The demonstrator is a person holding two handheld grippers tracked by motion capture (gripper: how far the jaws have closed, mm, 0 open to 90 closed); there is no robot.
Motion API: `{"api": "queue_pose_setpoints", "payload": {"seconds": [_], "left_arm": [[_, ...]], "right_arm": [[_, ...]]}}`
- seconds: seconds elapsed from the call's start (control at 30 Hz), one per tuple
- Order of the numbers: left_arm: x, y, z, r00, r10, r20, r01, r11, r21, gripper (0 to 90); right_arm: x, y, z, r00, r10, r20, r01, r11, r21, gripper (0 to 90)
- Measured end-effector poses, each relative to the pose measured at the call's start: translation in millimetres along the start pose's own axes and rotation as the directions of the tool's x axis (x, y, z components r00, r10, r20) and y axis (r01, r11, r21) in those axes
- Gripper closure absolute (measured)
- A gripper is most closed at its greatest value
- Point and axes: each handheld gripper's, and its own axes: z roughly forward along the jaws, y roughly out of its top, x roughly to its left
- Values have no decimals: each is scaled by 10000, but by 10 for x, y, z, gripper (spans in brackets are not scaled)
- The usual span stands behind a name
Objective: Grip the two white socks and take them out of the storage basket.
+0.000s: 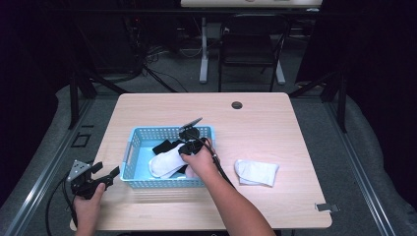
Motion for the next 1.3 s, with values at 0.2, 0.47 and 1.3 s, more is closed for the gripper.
{"api": "queue_pose_setpoints", "payload": {"seconds": [0.2, 0.47, 1.3], "left_arm": [[-1, 0, 1, 10000, 3, 8, -3, 10000, 3, 231], [-3, 0, 1, 10000, 15, 6, -15, 10000, -9, 231], [-14, 2, 6, 10000, 72, 4, -72, 9999, 97, 231]], "right_arm": [[13, 16, 61, 9996, -12, -281, 27, 9987, 512, 732], [153, -33, -56, 9938, -1110, 42, 1110, 9920, -593, 870], [511, -244, -749, 9487, -3162, -68, 2741, 8326, -4814, 878]]}}
